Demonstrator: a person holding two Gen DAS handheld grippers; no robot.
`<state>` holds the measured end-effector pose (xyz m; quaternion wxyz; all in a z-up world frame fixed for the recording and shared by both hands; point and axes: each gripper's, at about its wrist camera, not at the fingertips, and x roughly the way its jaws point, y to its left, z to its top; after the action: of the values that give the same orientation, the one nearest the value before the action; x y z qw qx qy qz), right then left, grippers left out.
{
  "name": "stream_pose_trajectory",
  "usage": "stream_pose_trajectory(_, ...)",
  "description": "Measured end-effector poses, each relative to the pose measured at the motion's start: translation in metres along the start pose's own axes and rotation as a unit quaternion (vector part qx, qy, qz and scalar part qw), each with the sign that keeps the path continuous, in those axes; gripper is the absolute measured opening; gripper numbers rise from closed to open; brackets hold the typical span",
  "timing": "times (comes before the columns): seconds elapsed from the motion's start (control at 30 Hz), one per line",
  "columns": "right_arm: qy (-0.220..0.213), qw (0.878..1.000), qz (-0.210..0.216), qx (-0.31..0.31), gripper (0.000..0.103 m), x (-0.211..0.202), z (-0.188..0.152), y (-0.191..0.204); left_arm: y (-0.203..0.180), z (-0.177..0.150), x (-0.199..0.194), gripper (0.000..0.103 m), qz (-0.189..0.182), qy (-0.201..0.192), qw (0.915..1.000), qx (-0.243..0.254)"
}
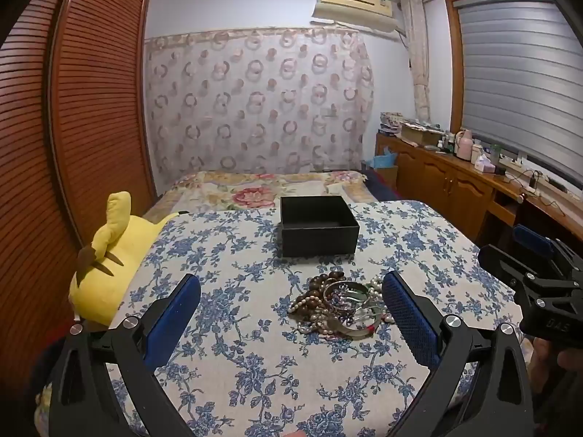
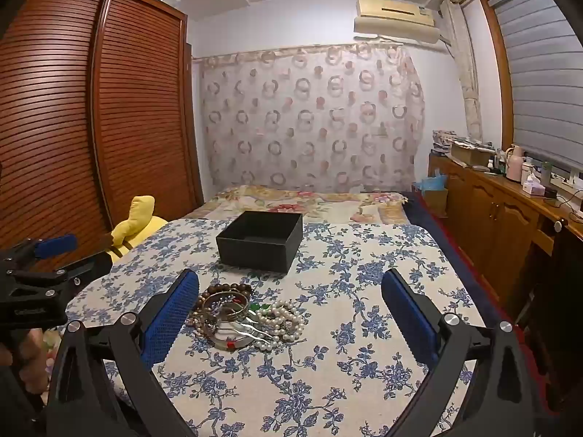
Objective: Organize jewelry
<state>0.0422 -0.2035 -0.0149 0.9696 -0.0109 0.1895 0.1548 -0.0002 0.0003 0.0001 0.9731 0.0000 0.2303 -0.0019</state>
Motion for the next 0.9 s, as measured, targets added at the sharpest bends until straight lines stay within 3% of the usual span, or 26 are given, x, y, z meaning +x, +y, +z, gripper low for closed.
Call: stream_pose_trajectory(0.9, -0.002, 1.0, -0.002, 0.002, 0.101, 0.0015, 0.0012, 0.0003, -0.0004, 0.0075, -0.0022, 0.097, 0.001, -0.002, 1.0, 0.0)
